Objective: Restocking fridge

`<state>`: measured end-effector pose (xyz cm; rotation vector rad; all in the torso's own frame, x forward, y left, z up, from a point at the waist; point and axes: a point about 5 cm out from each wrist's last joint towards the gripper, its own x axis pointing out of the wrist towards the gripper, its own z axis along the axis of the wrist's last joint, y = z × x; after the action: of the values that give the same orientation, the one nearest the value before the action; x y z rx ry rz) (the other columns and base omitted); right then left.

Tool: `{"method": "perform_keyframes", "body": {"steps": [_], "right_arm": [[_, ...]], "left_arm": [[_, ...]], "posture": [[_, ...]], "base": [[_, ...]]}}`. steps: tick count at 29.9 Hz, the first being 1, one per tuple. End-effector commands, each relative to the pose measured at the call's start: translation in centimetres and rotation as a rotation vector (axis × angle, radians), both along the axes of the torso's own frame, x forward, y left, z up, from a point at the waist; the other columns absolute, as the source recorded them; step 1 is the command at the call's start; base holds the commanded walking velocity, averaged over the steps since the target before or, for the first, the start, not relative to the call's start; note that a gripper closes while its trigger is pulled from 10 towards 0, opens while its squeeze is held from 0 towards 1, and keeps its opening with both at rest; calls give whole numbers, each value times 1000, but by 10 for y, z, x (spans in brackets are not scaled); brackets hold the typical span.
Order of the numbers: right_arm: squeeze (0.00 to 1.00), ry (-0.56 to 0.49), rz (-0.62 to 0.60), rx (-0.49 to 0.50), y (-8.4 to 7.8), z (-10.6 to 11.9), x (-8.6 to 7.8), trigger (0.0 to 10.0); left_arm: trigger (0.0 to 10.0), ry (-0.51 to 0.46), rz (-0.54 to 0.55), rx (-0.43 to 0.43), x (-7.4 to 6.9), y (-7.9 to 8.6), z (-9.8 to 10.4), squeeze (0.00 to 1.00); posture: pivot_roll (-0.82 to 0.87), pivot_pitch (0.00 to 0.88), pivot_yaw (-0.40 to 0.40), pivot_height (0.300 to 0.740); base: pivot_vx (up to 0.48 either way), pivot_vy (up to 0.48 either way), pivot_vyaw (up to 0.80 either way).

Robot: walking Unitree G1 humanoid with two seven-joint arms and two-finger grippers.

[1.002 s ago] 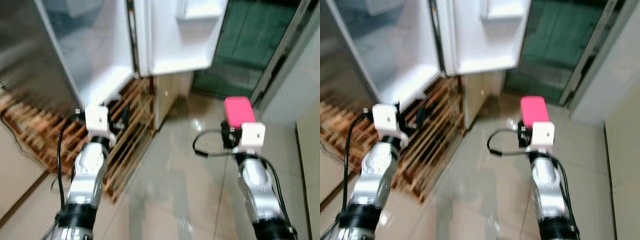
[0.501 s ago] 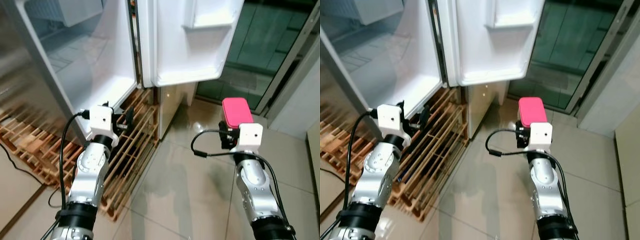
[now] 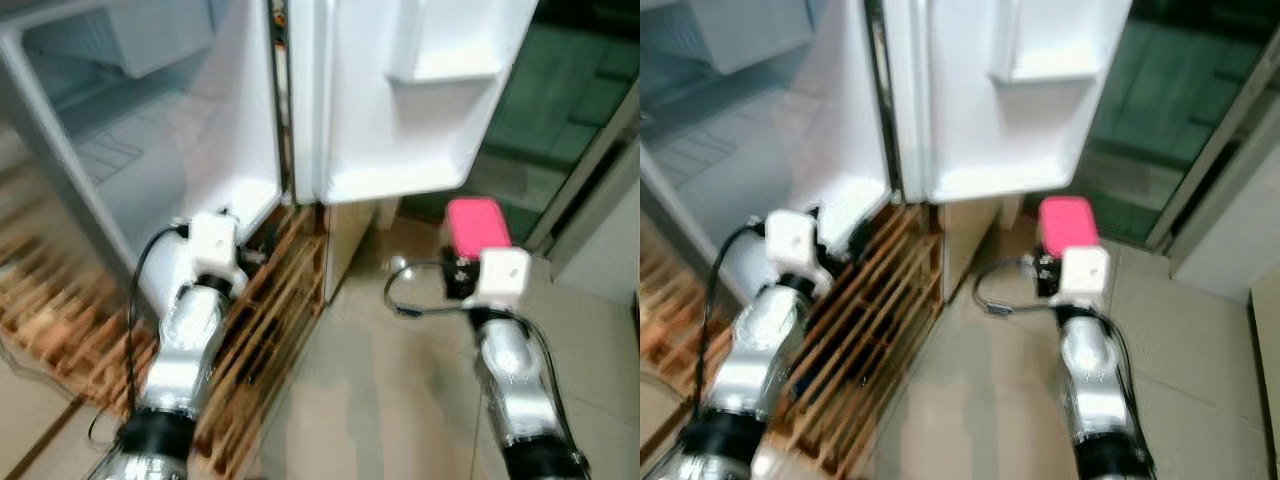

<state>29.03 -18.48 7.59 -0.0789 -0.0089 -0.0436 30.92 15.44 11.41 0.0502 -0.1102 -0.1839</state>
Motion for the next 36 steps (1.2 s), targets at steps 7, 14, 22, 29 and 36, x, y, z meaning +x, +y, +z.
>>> {"method": "perform_keyframes", "body": {"steps": [7,14,22,29,36], "right_arm": [[0,-10,-25,-15,-9,2,1,0],[0,-4,-23,-36,-9,2,2,0],[0,1,-16,-43,-9,2,2,0],[0,4,-6,-48,-6,1,4,0],[0,0,7,-48,-4,2,4,0]], "left_arm": [[10000,-10,-64,-26,2,-15,4,0],[10000,-15,-94,14,0,-21,4,0],[10000,-12,-60,-13,2,-17,4,0],[10000,-14,-56,-8,2,-17,5,0],[10000,-22,-59,-58,1,-16,6,0]], "posture": [[-17,0,19,740],[-18,0,16,740],[-18,0,12,740],[-14,0,11,740],[-14,0,10,740]], "base": [[439,0,0],[126,-65,317],[205,-407,775],[272,-393,754],[278,-388,722]]}}
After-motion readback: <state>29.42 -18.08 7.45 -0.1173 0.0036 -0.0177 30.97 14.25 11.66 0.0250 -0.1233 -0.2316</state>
